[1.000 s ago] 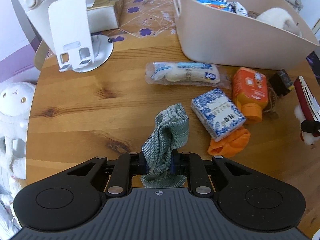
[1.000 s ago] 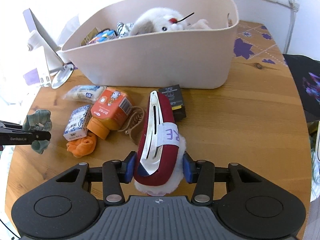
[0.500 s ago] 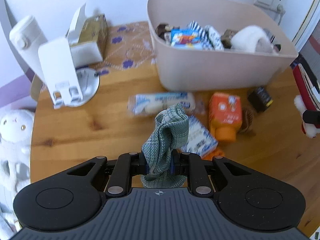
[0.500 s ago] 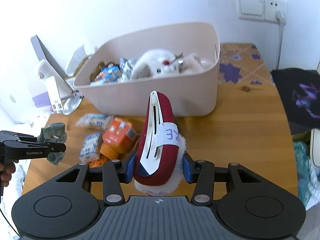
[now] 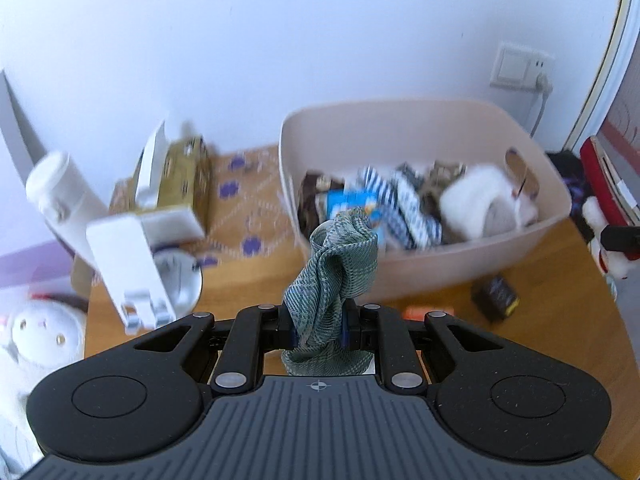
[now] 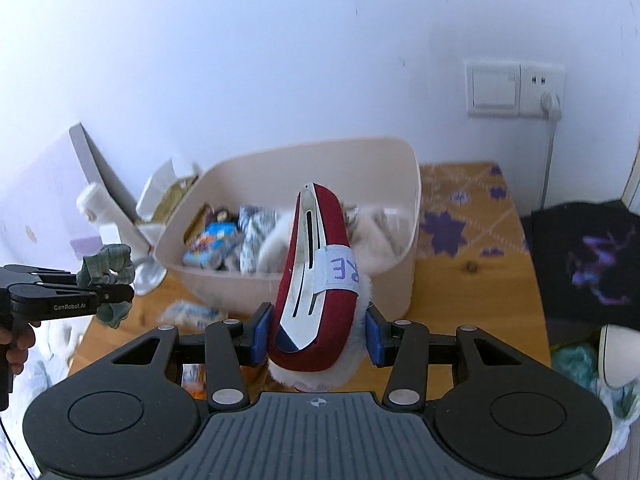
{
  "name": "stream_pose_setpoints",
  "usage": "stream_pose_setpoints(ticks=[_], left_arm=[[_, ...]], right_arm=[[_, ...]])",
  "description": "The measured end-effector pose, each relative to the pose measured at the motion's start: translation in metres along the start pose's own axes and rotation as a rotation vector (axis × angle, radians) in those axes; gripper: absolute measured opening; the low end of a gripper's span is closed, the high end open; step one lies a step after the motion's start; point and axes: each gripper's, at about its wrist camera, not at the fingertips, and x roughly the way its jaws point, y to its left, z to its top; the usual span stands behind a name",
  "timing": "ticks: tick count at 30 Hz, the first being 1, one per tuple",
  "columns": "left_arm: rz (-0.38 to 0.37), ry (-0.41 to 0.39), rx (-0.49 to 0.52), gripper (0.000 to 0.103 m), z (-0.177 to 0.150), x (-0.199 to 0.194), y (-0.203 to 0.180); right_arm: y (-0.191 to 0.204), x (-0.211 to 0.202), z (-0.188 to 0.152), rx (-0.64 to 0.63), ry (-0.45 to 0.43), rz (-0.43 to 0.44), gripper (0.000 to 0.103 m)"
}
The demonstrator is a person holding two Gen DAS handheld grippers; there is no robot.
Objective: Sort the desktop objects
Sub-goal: 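Lift the slipper and scrunchie and carry them over the basket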
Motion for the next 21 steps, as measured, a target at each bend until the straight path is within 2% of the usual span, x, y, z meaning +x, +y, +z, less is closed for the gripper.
stream_pose_setpoints(ticks=[11, 21], left_arm=[[0.017, -0.060, 0.040, 0.018, 0.046, 0.011, -0.020], [0.026, -0.044, 0.034, 0.018, 0.068, 0.043, -0.035]], right_arm=[[0.002, 0.007, 0.038, -0.022, -0.071, -0.012, 0.044], [0.004, 0.032, 0.062, -0.029, -0.084, -0.040, 0.044]])
